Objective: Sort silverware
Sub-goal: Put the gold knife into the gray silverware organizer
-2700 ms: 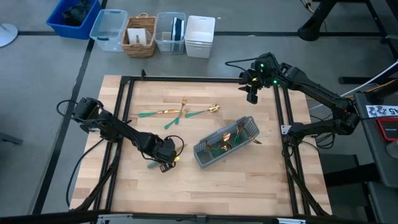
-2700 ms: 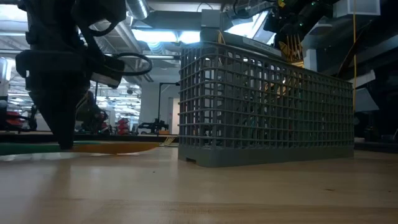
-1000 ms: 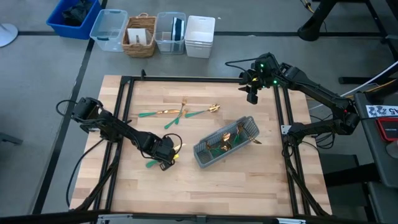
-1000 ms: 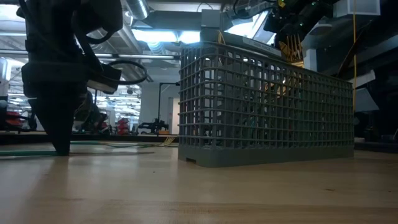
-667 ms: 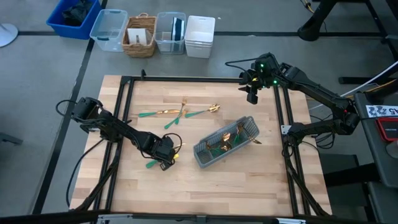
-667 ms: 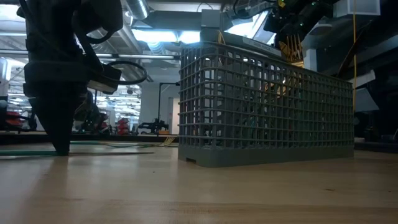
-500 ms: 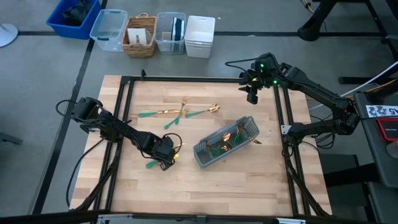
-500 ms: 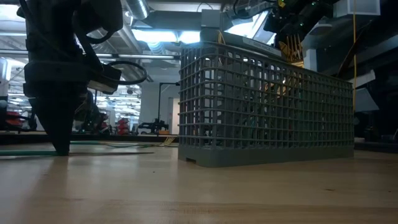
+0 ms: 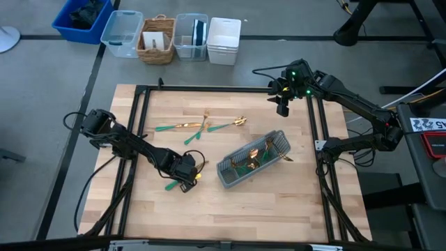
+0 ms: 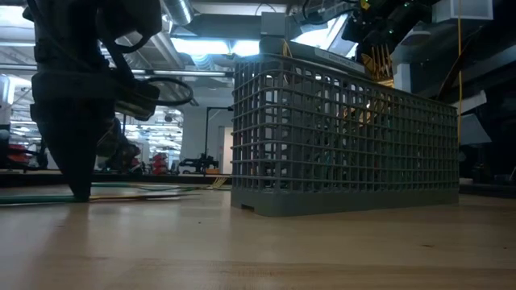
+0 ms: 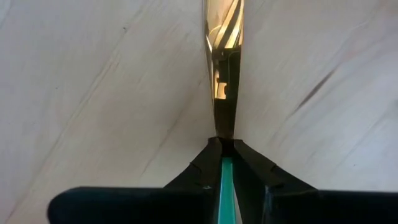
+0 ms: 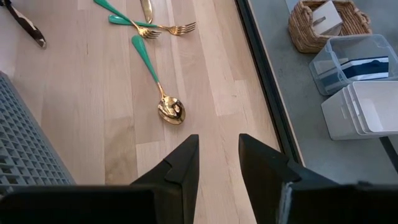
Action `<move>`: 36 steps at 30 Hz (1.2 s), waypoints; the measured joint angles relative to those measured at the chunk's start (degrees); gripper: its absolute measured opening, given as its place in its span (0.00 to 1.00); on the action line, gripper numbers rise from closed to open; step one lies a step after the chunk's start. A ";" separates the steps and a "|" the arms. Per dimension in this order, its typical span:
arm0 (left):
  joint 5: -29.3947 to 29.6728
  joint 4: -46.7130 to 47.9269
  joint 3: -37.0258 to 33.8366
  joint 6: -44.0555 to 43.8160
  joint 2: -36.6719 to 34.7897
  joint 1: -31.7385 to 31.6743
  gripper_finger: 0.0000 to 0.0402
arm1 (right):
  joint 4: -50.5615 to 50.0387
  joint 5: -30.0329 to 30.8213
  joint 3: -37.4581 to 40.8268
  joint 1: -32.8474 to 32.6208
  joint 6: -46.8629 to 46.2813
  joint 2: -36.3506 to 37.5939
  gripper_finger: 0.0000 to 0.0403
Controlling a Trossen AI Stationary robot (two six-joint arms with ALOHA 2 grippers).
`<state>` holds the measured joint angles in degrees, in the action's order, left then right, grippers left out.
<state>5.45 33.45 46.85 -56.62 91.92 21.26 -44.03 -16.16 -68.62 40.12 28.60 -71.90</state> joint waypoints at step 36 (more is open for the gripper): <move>-1.13 1.14 0.42 1.17 2.26 -0.30 0.26 | -0.39 -0.02 0.00 0.01 0.00 0.00 0.29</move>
<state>4.32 34.59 47.27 -55.45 94.18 20.95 -44.42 -16.19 -68.62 40.13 28.60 -71.90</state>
